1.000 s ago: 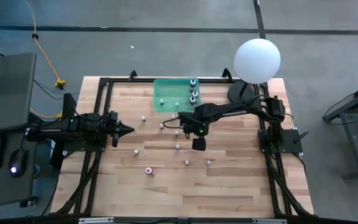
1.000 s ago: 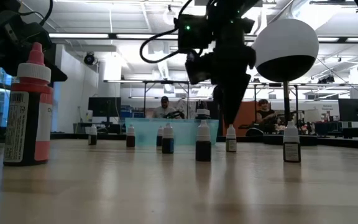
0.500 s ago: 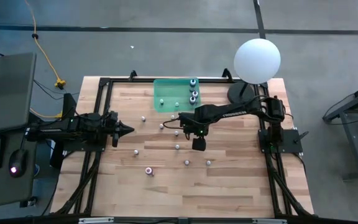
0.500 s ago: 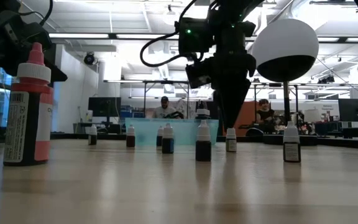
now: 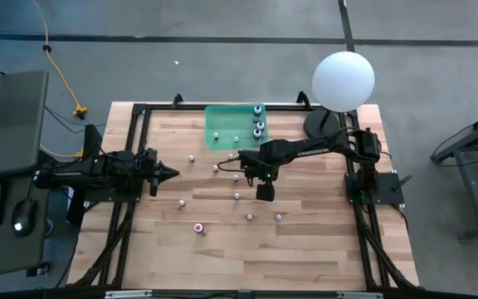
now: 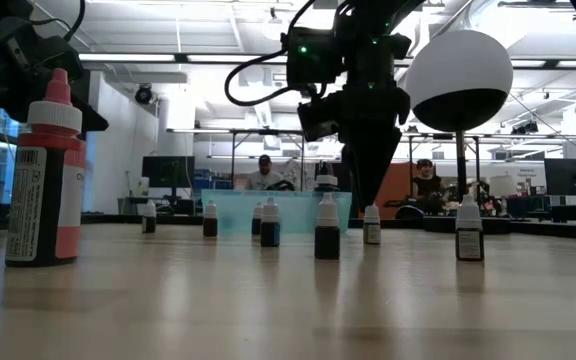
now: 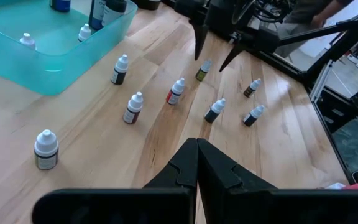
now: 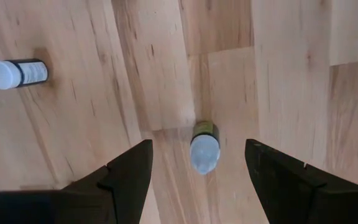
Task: Pick & Place food coloring
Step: Put the small green food coloring into the bin
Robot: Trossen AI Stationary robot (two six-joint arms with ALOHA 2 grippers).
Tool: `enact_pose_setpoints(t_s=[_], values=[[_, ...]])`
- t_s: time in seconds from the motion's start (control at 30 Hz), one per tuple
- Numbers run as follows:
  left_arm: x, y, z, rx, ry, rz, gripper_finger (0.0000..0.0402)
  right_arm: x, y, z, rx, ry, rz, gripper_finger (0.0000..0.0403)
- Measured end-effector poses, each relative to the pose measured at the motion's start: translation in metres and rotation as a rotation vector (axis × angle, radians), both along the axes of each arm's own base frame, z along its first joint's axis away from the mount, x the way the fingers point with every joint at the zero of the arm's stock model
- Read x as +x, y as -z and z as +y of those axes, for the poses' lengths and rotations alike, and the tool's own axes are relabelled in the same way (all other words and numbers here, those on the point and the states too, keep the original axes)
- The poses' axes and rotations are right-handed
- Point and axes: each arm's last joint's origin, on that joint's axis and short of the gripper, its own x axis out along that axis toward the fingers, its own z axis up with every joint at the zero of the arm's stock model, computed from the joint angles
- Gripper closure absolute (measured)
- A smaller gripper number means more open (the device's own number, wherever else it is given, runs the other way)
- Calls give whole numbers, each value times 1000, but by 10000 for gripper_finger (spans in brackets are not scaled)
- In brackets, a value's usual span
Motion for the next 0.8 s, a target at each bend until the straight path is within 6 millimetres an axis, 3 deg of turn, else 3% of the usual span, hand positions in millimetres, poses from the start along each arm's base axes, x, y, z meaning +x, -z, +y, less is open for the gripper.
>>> enact_pose_setpoints(t_s=[0.4, 0.8], values=[[0, 0, 0, 0, 0, 0, 401, 0, 0, 1, -9, 3, -1, 155], [0, 0, 0, 0, 0, 0, 401, 2, 0, 19, -139, -42, -6, 155]])
